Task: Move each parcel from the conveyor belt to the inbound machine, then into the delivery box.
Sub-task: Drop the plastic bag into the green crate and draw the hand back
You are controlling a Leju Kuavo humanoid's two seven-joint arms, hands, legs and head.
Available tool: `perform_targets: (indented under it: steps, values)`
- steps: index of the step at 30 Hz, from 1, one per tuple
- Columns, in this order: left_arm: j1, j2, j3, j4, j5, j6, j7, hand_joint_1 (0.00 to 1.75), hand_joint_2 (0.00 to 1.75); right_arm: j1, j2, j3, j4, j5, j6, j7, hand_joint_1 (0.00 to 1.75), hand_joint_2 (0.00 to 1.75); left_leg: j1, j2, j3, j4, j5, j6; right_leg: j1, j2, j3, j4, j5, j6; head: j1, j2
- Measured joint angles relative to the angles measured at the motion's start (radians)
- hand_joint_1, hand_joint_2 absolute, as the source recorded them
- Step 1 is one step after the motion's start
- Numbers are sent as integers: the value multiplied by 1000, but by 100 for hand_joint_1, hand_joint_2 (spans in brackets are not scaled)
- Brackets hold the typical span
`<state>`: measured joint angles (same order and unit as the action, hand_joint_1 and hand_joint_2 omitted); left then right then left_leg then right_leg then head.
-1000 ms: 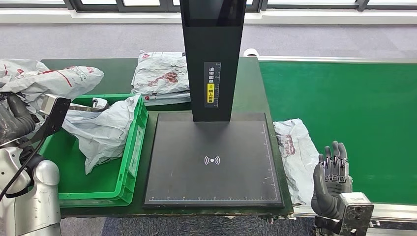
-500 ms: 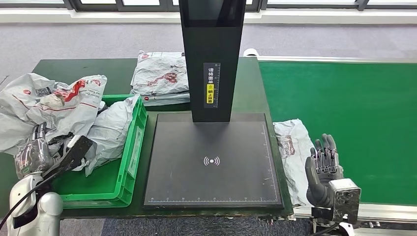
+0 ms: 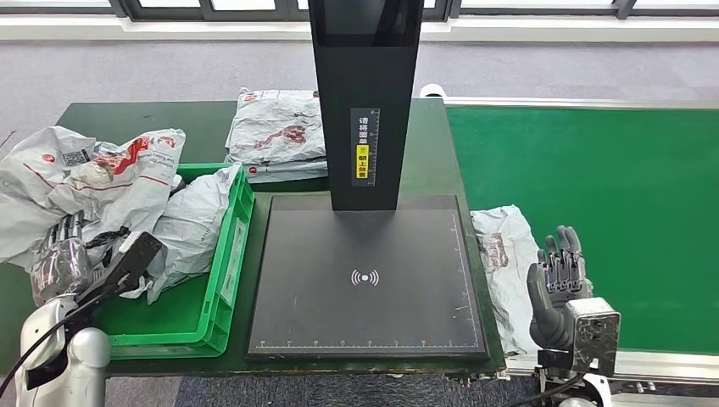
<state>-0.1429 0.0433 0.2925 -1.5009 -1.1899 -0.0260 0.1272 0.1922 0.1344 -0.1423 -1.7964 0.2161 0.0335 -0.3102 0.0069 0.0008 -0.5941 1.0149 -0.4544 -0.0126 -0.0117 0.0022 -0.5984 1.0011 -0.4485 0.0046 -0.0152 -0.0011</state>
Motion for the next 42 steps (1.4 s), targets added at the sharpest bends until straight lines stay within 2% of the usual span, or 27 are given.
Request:
perform_targets:
  steps: [2, 6, 10, 12, 18, 24, 32, 37, 41, 42]
  values:
    - [-11, -3, -3, 4, 44, -4, -38, 0, 0, 1, 0, 0, 0, 0, -8, 1, 0, 175, 0, 0, 0, 0, 0, 0, 0, 0, 0, 0, 0, 0, 0, 0]
    - [-34, -16, -25, 0, 261, -45, -194, 0, 0, 2, -5, 0, 0, 2, -20, 2, 0, 175, 0, 0, 0, 0, 0, 0, 0, 0, 0, 0, 0, 0, 0, 0]
    - [-38, -21, -67, -41, 560, -152, -334, 0, 0, -14, -27, 0, 18, 20, -28, 25, 0, 175, 0, 1, 0, 0, 0, 0, -1, 0, 0, 0, 1, 0, 0, 0]
    - [-39, -23, -87, -70, 667, -195, -367, 0, 0, -36, -44, -2, 46, 39, -29, 46, 0, 175, 0, 1, 0, 0, 0, 0, -1, 1, 0, 0, 1, 1, 0, 0]
    - [-36, -32, -113, -121, 782, -250, -393, 0, 0, -81, -71, -13, 119, 114, -31, 88, 0, 175, 0, 0, 0, 0, 0, 0, 0, 1, 0, 0, 1, 1, 0, 0]
    - [-23, -39, -132, -164, 893, -377, -436, 0, 0, -196, -104, -36, 280, 231, -47, 128, 0, 175, 0, 2, 0, 0, 0, 0, 0, 2, 0, 0, 1, 1, 0, 0]
    - [-19, -49, -142, -179, 884, -384, -423, 0, 0, -268, -132, -48, 431, 330, -69, 167, 0, 175, 0, 1, 0, 0, 0, 0, 0, 1, 0, 0, 2, 1, 0, 0]
    - [-26, -55, -149, -178, 883, -390, -422, 0, 0, -311, -155, -49, 530, 518, -103, 274, 0, 175, 0, 1, 0, 0, 0, 0, -1, 1, 0, 0, 2, 1, 0, 0]
    - [-56, -64, -161, -172, 902, -392, -427, 0, 175, -360, -189, -47, 642, 727, -69, 381, 0, 175, 0, 1, 0, 0, 1, 1, -1, 1, 0, 0, 2, 2, 0, 0]
    - [-63, -69, -165, -170, 911, -387, -433, 0, 175, -373, -199, -44, 672, 783, -52, 405, 0, 175, 0, 1, 0, 0, 1, 1, -1, 1, 0, 0, 2, 2, 0, 0]
